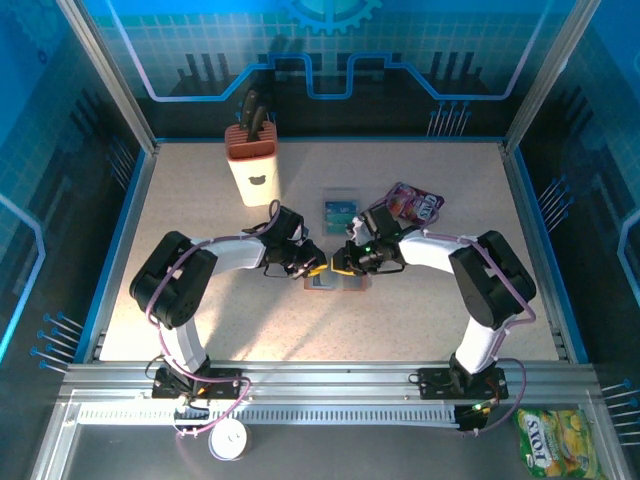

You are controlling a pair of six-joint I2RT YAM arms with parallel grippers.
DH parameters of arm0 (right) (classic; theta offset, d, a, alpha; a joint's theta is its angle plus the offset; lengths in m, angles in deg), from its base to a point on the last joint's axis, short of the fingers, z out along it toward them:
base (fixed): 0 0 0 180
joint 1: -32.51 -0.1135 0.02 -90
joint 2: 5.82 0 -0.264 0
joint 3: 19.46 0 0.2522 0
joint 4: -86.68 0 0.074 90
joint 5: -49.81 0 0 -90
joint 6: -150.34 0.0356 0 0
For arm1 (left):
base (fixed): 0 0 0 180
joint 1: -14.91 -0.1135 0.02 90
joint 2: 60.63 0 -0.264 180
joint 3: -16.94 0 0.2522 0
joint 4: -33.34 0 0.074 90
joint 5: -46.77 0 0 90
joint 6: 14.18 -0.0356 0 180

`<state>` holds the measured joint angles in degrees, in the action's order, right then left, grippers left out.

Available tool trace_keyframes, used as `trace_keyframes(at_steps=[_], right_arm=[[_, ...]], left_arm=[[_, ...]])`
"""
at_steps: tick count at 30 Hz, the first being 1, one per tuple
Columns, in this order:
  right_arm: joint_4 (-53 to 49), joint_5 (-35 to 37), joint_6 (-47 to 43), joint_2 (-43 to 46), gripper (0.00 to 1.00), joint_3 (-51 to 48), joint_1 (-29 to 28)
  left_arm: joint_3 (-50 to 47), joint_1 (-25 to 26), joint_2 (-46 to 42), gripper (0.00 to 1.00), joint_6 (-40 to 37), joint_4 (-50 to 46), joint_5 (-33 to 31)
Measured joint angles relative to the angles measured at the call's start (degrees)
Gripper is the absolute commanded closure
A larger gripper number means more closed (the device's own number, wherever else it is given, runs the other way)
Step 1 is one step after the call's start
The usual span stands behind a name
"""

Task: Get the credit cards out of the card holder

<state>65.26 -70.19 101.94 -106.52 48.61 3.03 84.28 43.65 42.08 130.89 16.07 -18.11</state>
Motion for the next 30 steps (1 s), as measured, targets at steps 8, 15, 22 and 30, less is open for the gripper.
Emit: trace_keyframes(at_steps=[8,15,22,30], right_arm=[[-1.77,1.05,-0.02,4.09,0.76,-0.02,1.79],[-3.04,1.29,-0.24,7.21,0.76,-1.42,3.50],[-5.14,1.70,-0.70,10.75,0.76,-2.95,5.53],[-5.84,2.10,-0.70,13.73,0.76,-5.31,6.84]], left_arm=[[0.83,0.83,0.00,0.81,0.42,0.00,0.20],[4.20,2.51,0.48,0.81,0.57,0.00,0.26],[8.46,4.61,3.54,0.73,0.57,0.00,0.90],[11.34,5.31,6.01,0.70,0.52,-0.15,1.68]])
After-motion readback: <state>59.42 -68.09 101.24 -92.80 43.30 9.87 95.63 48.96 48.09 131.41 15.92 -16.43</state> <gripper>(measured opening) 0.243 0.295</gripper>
